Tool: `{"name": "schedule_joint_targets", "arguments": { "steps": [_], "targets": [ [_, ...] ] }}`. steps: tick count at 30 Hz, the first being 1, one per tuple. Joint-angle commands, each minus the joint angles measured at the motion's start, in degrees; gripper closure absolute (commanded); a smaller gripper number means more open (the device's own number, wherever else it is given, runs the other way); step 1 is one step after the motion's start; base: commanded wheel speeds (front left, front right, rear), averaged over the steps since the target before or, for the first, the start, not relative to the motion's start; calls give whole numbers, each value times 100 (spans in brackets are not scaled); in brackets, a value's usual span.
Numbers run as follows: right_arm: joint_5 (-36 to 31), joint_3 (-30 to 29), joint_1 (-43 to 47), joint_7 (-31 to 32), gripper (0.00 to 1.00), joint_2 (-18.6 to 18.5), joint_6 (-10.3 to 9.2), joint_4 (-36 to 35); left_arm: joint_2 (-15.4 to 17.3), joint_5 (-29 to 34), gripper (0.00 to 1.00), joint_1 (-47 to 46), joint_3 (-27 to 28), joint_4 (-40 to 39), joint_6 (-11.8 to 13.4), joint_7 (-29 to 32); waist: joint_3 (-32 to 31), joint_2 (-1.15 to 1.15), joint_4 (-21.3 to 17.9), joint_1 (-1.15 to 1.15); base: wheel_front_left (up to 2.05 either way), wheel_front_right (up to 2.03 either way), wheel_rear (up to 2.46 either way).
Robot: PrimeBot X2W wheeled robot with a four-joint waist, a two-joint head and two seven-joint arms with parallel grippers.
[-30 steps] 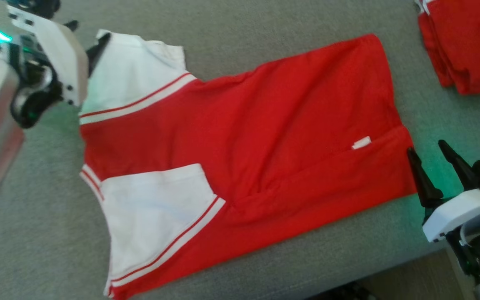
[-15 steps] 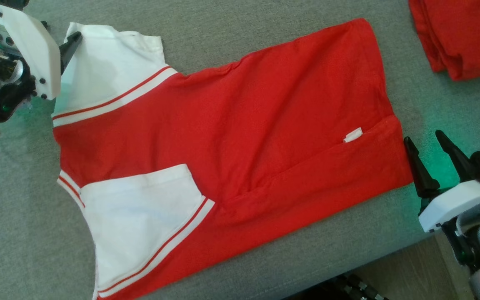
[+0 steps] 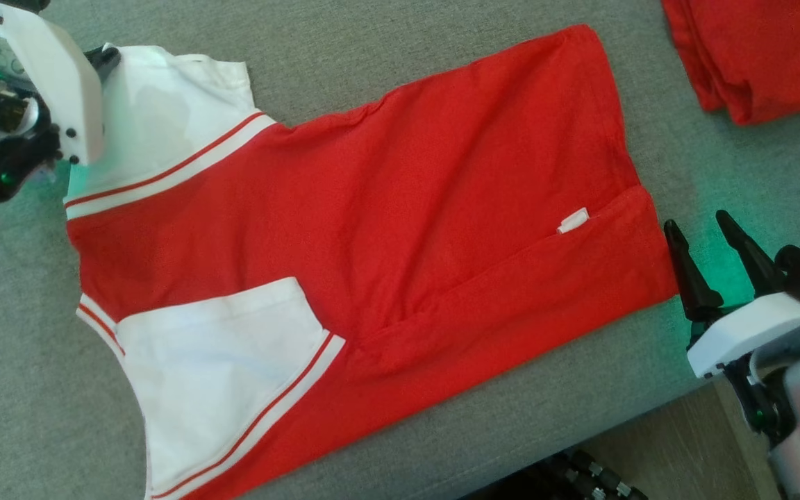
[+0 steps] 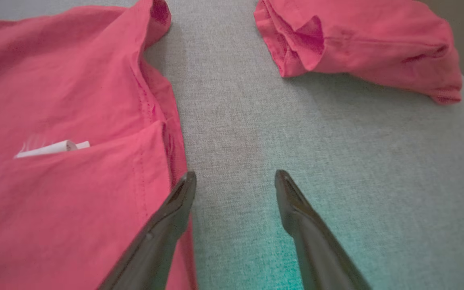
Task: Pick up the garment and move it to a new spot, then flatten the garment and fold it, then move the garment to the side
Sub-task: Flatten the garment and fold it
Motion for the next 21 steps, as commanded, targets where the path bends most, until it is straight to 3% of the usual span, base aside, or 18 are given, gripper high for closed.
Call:
{"name": "schedule_joint_targets", "arguments": {
  "steps": [1, 7, 13, 17, 21],
  "targets": [
    [48, 58, -81, -76, 0, -162, 39, -83, 250, -26, 100, -162, 75, -97, 10, 46, -4, 0, 2, 0, 0, 0, 0],
    [130, 98, -387, 83, 0, -279, 39, -182, 336, 92, 100, -259, -135, -276, 10, -394, -124, 0, 113, 0, 0, 0, 0],
    [291, 450, -1279, 683, 0, -594, 39, -290, 360, 173, 100, -465, -372, -435, 10, -769, -215, 0, 291, 0, 0, 0, 0],
    [389, 860, -2066, 1149, 0, -776, 39, 94, 341, 243, 100, -683, -542, -557, 10, -962, -175, 0, 438, 0, 0, 0, 0],
    [475, 1167, -2618, 1418, 0, -726, 39, 535, 340, 242, 100, -818, -661, -622, 10, -1022, -118, 0, 528, 0, 0, 0, 0]
  ]
}}
